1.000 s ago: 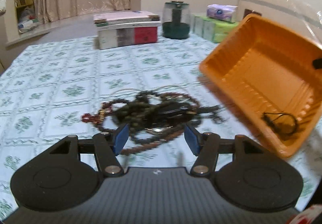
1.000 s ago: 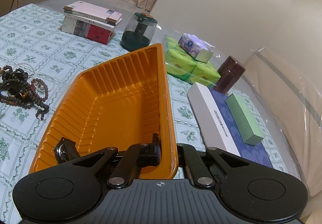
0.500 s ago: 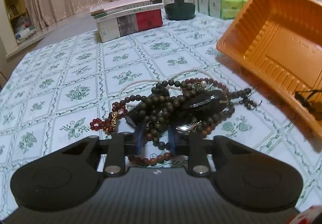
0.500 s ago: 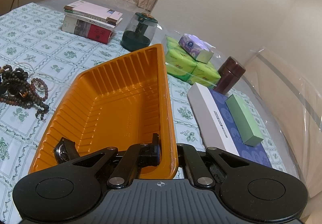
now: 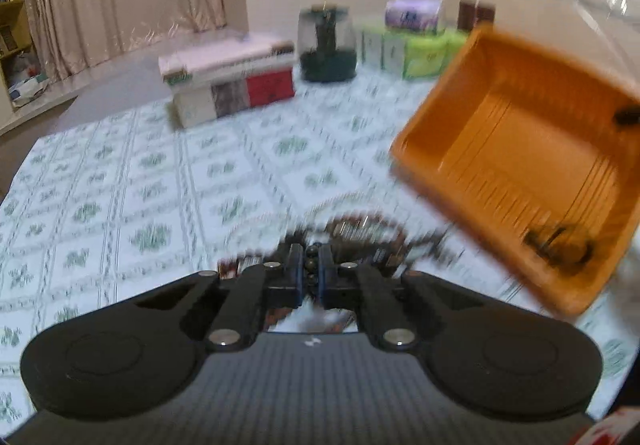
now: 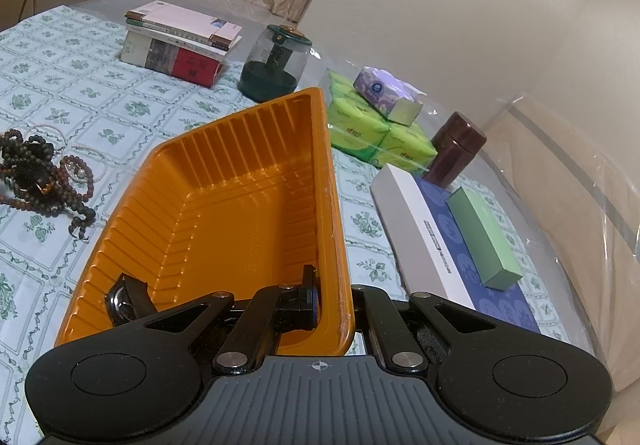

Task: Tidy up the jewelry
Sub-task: 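Grasp a dark bead necklace with the left gripper and lift it high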

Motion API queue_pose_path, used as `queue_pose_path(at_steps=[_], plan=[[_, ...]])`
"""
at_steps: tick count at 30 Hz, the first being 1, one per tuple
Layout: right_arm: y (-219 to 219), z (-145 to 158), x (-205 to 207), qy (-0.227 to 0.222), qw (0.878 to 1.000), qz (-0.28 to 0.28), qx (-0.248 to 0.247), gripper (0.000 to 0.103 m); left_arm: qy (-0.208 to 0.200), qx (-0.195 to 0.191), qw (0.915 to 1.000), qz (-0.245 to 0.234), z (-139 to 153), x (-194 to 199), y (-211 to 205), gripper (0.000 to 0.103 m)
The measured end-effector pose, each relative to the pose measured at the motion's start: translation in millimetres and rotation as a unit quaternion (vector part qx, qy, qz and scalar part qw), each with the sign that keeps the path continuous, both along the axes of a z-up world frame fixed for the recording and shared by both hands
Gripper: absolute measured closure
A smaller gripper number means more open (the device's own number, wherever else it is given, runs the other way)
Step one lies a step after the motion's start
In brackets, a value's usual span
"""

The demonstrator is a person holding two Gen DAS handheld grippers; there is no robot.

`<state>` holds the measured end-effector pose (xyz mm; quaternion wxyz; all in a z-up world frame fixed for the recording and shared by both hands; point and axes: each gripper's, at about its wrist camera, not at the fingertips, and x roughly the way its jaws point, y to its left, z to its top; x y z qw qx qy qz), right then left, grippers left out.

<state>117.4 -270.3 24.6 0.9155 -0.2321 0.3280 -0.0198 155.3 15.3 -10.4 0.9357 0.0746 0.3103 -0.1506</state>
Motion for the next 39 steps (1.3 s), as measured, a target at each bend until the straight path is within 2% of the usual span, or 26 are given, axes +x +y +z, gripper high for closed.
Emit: queue_pose_path(at_steps=[10,20,29,39], plan=[[2.6,2.2,-1.5,-0.005,1.0,0.003,0.001,0.1,-0.078,-0.03,0.9958,-0.037,94.5,0.2,-0.7,0.097],[4.2,2.8,-1.9,-0.009,1.0,0.007,-0.002,0.1,-0.16,-0.034,0.9857,-0.041,178.9,-0.3,5.7,0.097],[4.0,2.8,-2.2,-0.009,1.0,0.008,-0.003,0.1,-0.197,-0.027,0.9772,-0.075,232.1,1.9,-8.0,0.097],[4.3,3.3,-2.0,-0.009,1.0,0.01,-0.004,0.1,-0.241,-0.027,0.9625,-0.122,287.8,7.0,-39.2,0.097]])
